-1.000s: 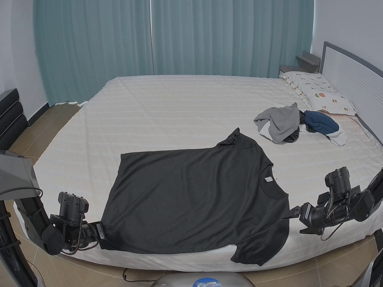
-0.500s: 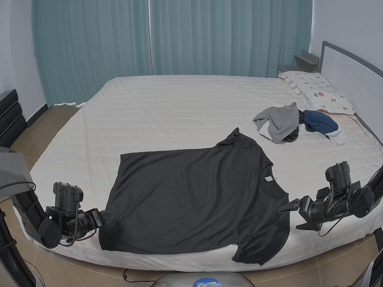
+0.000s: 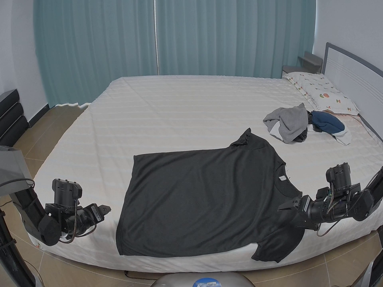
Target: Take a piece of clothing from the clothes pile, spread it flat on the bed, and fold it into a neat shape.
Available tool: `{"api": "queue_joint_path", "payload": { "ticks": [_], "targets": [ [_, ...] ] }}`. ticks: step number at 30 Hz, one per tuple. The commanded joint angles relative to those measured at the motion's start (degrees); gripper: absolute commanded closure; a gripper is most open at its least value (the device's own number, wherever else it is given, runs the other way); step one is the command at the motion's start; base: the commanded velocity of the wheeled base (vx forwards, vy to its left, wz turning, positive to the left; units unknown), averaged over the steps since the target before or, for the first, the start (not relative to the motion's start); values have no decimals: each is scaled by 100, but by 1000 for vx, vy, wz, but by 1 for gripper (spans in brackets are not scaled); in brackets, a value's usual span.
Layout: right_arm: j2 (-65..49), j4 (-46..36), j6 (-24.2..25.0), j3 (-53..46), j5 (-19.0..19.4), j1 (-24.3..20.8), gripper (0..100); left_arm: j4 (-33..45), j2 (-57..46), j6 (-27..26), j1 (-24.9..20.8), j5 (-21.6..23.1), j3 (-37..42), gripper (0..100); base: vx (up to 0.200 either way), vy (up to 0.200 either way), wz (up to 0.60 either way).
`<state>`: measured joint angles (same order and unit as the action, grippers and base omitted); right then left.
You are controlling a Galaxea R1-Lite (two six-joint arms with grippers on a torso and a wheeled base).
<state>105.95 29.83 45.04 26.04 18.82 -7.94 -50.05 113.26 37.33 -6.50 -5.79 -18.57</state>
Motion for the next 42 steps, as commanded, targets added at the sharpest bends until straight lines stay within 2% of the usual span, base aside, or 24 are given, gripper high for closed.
{"api": "queue_joint_path", "payload": {
  "ticks": [1, 17, 25, 31, 38, 42],
  "targets": [
    [66, 14, 48, -11, 7, -6, 0, -4, 29, 161, -115, 8, -165, 0, 0, 0, 0],
    [145, 14, 48, -2, 87, 3, 0, 4, 56, 205, -150, -1, -174, 0, 0, 0, 0],
    [189, 67, 48, -11, 95, -6, 0, -4, 56, 205, -194, -10, -156, 0, 200, 0, 0],
    [198, 67, 48, -11, 192, -6, 0, -4, 47, 205, -317, -10, -121, 0, 0, 0, 0],
    [233, 67, 48, 15, 201, -6, 0, 66, 91, 574, -308, 8, -464, 0, 0, 0, 0],
    [233, 67, 48, -2, 201, -15, 0, 66, 266, 591, -308, 8, -780, 0, 0, 0, 0]
  ]
}}
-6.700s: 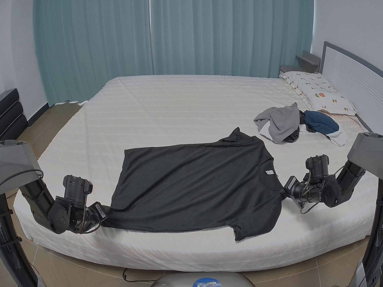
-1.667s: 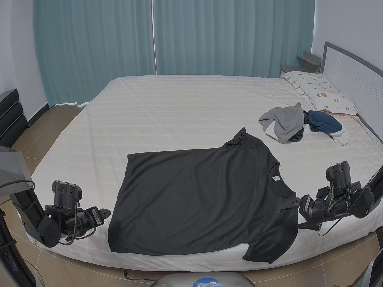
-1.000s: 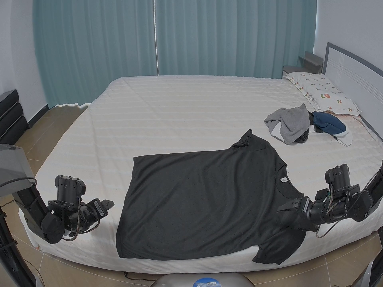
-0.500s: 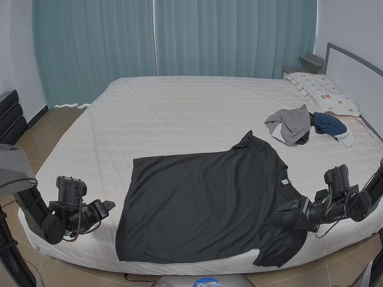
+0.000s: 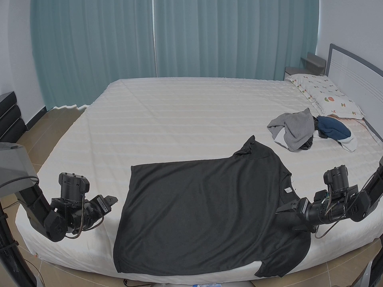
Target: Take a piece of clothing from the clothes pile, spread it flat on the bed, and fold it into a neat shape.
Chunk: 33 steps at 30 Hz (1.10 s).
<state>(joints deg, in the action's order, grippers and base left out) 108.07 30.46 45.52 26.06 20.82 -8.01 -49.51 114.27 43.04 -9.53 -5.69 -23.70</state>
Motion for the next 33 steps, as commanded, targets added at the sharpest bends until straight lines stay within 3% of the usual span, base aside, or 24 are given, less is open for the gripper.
{"api": "queue_joint_path", "payload": {
  "ticks": [1, 2, 7, 14, 20, 24, 33],
  "targets": [
    [21, 3, 1, -5, 1, -8, 0, 11, 165, 20, -5, -2, -267, 0, 0, 0, 0],
    [12, 3, 1, -31, -8, 10, 0, 117, 411, 29, -5, -2, -777, 0, 0, 0, 0],
    [-76, 12, -8, -137, 1, 80, 0, 741, 728, 29, 13, 24, -1875, 0, 0, 0, 0],
    [-14, 170, -8, -277, -17, 115, 0, 1734, 1677, 37, 22, 824, -3818, 0, 0, 0, 0],
    [-5, 232, -8, -312, -26, 168, 0, 2173, 2477, 37, 39, 930, -5198, 0, 0, 0, 0],
    [12, 232, -8, -400, -8, 142, 0, 2894, 2951, 160, 39, 938, -6349, 0, 0, 0, 0],
    [4, 232, -43, -435, -8, 265, 0, 2938, 3189, 301, 224, 947, -6516, 0, 0, 0, 0]
  ]
}}
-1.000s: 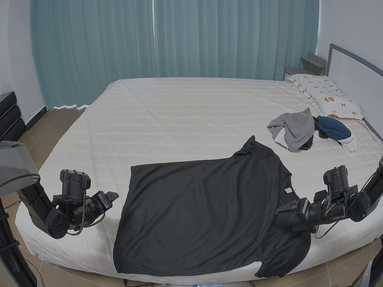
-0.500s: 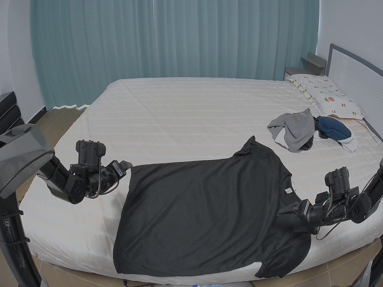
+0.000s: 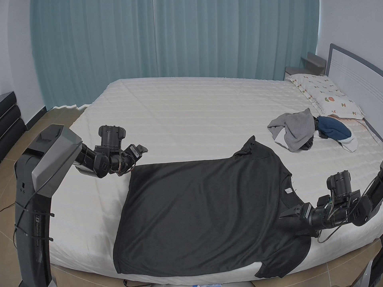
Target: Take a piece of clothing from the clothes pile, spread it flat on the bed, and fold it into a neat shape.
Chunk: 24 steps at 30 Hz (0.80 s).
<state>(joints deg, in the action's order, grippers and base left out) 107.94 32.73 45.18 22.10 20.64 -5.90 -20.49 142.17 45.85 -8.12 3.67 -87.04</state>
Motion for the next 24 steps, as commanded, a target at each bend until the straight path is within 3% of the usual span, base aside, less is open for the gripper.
{"api": "queue_joint_path", "payload": {
  "ticks": [1, 14, 15, 24],
  "targets": [
    [35, 5, -9, -57, 28, 54, 0, -7, 417, 21, 74, 2, -182, 0, 0, 0, 0],
    [210, 14, -27, -48, 46, 45, 0, -69, 496, 21, 30, 11, -357, 0, 0, 0, 0],
    [210, 14, -27, -39, 37, 45, 0, -78, 540, 12, 30, 11, -401, 100, 0, 0, 0],
    [184, 374, 26, -110, 10, 63, 0, -95, 786, 21, 82, -420, -920, 100, 0, 0, 0]
  ]
}}
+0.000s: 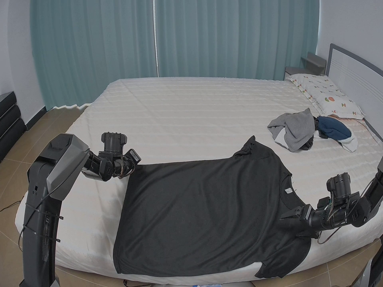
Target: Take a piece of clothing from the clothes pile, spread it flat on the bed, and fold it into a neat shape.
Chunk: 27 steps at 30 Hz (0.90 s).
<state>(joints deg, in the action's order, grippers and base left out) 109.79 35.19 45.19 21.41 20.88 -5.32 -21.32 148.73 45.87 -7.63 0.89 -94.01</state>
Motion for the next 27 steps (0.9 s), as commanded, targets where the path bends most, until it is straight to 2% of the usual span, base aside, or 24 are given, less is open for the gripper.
{"api": "queue_joint_path", "payload": {
  "ticks": [1, 6, 21, 27],
  "targets": [
    [-10, 146, 25, -40, -32, 31, 0, -12, 166, 18, 42, -230, -293, 100, 0, 0, 0],
    [-72, 154, 34, 4, -14, 285, 0, -162, 368, 18, 148, -590, -592, 100, 0, 0, 0],
    [-660, 225, 25, 57, -58, 540, 0, -206, 552, 27, 280, -687, -996, 100, 0, 0, 0],
    [-933, 146, 60, 540, -76, 496, 0, -206, 614, 62, 306, -731, -1040, 100, 0, 0, 0]
  ]
}}
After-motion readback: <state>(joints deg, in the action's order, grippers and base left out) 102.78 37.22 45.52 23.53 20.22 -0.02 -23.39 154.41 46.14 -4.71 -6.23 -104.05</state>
